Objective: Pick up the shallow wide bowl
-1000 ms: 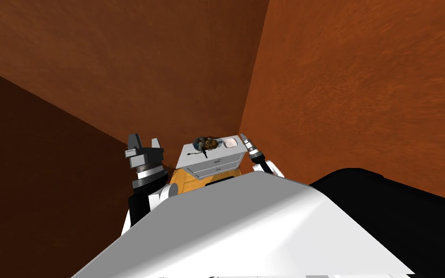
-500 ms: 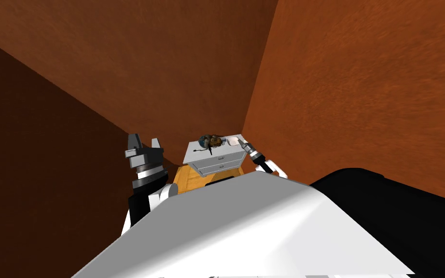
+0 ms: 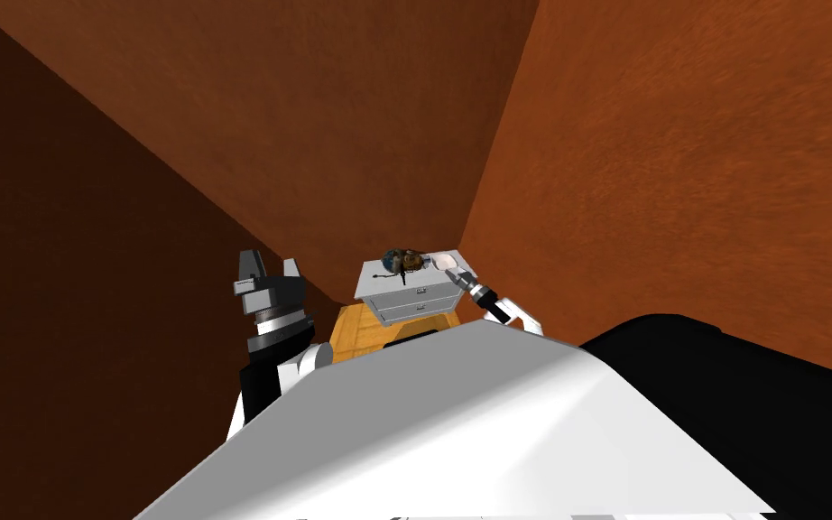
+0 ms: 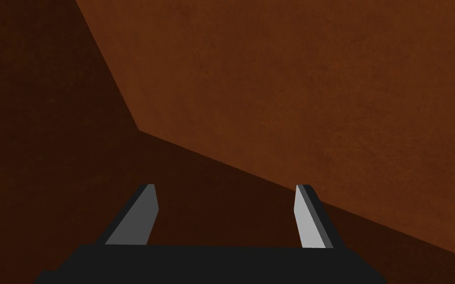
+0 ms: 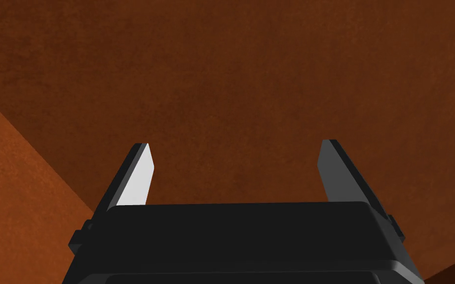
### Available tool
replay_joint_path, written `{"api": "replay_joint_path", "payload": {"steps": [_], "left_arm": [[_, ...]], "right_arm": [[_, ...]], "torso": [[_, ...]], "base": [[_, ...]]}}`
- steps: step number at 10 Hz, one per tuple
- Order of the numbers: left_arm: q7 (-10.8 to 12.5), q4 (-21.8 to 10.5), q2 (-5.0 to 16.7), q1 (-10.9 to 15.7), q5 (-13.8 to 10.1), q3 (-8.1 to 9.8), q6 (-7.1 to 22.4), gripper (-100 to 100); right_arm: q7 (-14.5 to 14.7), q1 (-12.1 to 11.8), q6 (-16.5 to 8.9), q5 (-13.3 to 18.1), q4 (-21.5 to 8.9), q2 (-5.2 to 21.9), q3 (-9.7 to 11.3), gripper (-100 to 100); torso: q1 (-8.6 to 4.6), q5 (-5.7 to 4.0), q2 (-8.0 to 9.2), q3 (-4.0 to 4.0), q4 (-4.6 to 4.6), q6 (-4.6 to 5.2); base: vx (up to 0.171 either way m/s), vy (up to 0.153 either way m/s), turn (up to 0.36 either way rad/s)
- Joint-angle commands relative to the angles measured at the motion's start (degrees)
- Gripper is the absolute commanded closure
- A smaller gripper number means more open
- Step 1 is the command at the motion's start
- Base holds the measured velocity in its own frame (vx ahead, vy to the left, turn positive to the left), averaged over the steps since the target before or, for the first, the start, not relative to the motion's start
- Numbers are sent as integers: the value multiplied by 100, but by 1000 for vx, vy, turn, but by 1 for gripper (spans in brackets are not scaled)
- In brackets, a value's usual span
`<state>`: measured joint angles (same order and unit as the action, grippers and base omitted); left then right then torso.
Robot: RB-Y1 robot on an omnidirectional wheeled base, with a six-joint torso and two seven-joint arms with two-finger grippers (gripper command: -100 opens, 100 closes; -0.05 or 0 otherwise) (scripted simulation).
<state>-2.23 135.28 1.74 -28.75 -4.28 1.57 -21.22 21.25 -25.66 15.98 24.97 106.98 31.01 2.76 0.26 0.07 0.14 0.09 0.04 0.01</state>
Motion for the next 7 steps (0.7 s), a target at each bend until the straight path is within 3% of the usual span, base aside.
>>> {"api": "replay_joint_path", "payload": {"steps": [1,2,3,5,6,7], "left_arm": [[0,0,0,0,0,0,0,0],[0,0,0,0,0,0,0,0],[0,0,0,0,0,0,0,0],[0,0,0,0,0,0,0,0],[0,0,0,0,0,0,0,0],[0,0,1,-1,0,1,0,0]], "right_arm": [[151,46,-67,207,-230,272,43,-100],[289,102,-121,383,-448,439,87,-100],[289,102,-121,383,-454,480,87,-100],[577,227,-227,727,-864,854,187,-100],[577,227,-227,727,-928,883,187,-100],[725,295,-278,892,-1122,1074,242,-100]], "torso": [[0,0,0,0,0,0],[0,0,1,0,0,-1],[8,1,-1,-1,0,-2],[0,0,-11,-6,-2,-1],[7,1,-10,-6,-2,-2],[-16,-3,-14,-8,-3,0]], "base": [[-37,83,97],[-35,107,131],[-11,88,46],[-3,93,114],[9,27,72],[27,12,90]]}}
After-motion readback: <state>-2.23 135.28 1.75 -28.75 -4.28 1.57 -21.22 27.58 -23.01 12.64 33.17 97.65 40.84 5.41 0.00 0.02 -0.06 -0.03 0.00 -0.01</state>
